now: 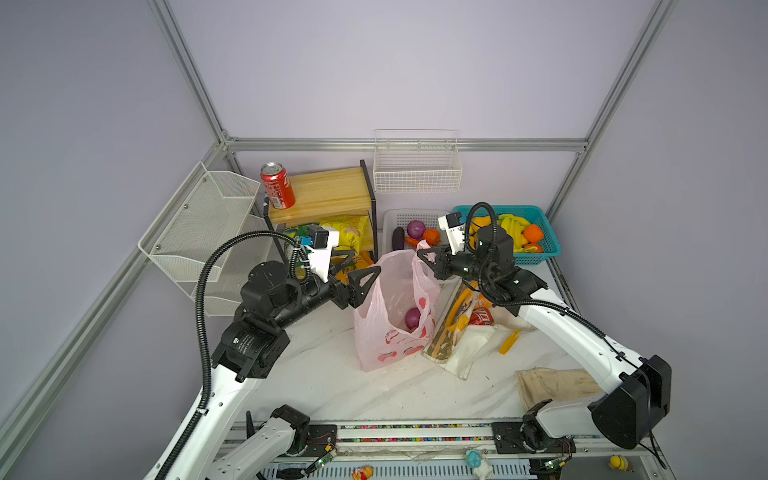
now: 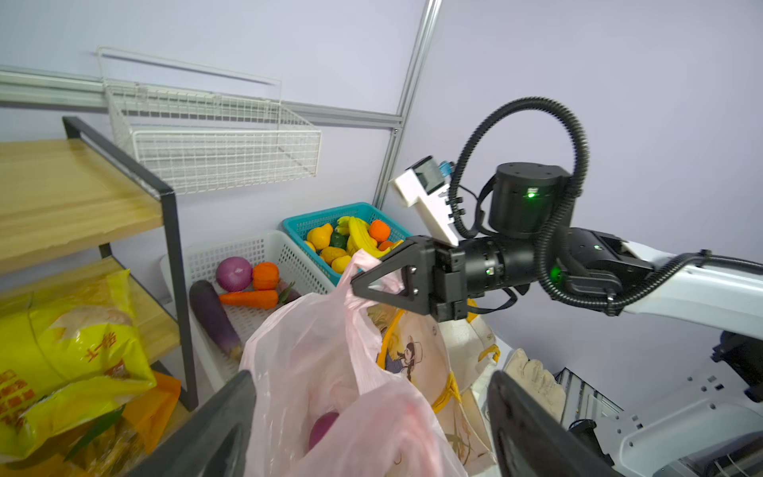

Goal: Place the mixed food into the grocery bags and tie them

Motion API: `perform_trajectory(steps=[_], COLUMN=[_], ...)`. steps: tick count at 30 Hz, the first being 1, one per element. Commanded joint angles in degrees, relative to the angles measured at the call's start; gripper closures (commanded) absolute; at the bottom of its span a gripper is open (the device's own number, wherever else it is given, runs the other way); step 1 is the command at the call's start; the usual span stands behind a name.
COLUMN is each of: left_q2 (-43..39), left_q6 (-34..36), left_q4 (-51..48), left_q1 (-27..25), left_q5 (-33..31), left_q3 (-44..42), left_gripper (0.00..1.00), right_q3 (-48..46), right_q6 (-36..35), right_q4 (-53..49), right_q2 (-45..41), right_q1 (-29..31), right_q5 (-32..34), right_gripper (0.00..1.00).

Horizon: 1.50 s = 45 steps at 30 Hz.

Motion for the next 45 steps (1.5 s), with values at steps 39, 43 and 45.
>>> perform_trajectory(steps=[39, 43, 45], left_q2=[2.7, 2.5, 2.6], left_q6=[-16.5, -18.0, -18.6], left_q4=[9.3, 9.5, 9.5], left_q1=[-4.9, -4.5, -4.2], left_q5=[-7.4, -7.0, -6.2], left_q3=[-8.9, -8.5, -7.9], left_gripper=[1.00, 1.00, 1.00], right_q3=[0.7, -7.8, -10.7], right_q6=[-22.3, -24.1, -25.5], right_q4=[3.9, 12.5, 15.4], right_q2=[-8.7, -13.0, -14.1], right_q1=[11.5, 13.4, 15.7], right_q5=[27.2, 16.4, 16.6], right_gripper=[0.06, 0.03, 0.03])
